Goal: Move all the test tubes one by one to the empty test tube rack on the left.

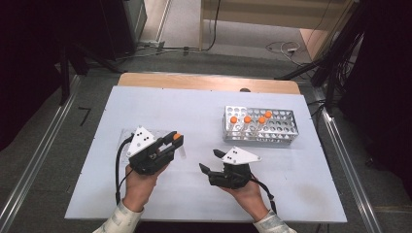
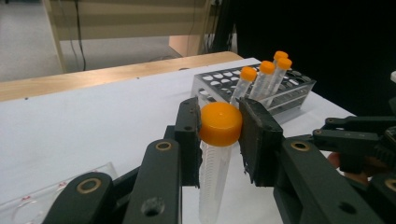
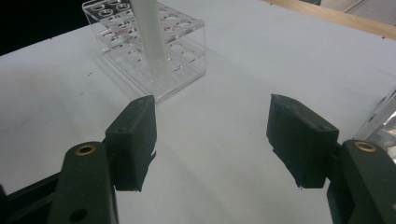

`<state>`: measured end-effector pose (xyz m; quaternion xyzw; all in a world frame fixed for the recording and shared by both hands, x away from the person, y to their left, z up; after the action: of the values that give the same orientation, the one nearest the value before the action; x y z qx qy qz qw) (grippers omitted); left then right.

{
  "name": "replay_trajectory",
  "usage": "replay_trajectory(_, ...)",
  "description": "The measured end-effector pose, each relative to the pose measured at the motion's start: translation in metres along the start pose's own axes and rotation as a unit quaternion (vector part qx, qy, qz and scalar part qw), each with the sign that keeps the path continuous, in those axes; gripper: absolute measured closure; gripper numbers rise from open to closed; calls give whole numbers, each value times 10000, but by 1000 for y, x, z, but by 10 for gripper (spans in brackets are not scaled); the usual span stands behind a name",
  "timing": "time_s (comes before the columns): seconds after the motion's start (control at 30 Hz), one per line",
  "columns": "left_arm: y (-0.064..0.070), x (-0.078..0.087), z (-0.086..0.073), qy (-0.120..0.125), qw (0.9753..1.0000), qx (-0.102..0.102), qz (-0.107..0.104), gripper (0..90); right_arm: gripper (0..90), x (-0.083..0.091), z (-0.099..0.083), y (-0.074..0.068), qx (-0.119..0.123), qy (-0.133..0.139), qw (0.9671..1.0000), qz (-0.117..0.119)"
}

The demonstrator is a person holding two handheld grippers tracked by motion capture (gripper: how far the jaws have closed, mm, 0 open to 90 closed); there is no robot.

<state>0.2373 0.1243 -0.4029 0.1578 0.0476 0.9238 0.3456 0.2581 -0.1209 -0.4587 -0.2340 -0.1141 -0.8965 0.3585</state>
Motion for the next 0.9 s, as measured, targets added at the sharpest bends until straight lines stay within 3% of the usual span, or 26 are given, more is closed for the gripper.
replay_trajectory(0.9,-36,38,8,269,9974,140,661,698,323,2,-3,5,-65,-27,9999,-77)
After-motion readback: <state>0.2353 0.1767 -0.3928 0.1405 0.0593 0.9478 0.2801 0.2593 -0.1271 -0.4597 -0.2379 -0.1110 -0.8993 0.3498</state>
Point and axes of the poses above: each handheld gripper's, and its own axes: x roughly backward along the jaws, z roughly out of its top, y roughly to its right, the point moved 1 cm from there along -x, roughly forward along the jaws, and after that the axes turned 8 degrees about -z, right-handed, at the moved point
